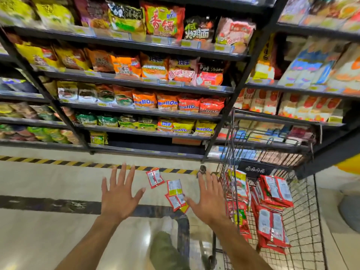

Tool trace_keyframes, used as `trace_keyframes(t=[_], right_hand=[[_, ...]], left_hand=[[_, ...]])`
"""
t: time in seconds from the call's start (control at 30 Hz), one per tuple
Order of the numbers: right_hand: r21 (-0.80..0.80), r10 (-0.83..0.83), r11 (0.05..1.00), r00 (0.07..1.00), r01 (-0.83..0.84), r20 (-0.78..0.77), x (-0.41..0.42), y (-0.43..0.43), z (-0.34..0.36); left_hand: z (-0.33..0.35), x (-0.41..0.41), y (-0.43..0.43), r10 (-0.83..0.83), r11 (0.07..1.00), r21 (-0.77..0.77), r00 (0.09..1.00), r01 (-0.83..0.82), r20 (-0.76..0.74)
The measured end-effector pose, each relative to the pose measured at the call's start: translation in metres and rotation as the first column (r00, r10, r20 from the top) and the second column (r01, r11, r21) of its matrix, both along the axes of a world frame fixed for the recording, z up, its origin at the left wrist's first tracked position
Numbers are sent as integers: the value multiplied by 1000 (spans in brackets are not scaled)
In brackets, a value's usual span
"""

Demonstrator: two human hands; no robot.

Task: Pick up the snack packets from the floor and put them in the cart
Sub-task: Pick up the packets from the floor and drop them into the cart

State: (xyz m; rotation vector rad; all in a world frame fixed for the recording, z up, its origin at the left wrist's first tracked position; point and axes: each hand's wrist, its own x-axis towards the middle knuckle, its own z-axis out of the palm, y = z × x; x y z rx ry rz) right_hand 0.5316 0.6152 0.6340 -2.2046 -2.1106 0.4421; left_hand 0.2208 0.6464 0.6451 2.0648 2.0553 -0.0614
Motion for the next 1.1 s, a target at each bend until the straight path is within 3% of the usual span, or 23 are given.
trace_keyframes(t=[0.5,0.73,0.9,1.1], right_hand=[[-216,-79,974,996,70,-31,-25,231,-165],[-174,-196,967,980,186,-42,-20,286,-306],[-291,-259,928,964,234,-51,-11,303,-422],[-318,-273,912,962,260,6,-19,315,-567]], left_hand=[[-148,17,263,-183,960,-228,980,162,-75],[-311,39,335,-305,931,-221,951,289,-41],[-450,42,351,-363,902,-260,931,344,-31],[-603,37,360,-374,878,-317,927,358,9]])
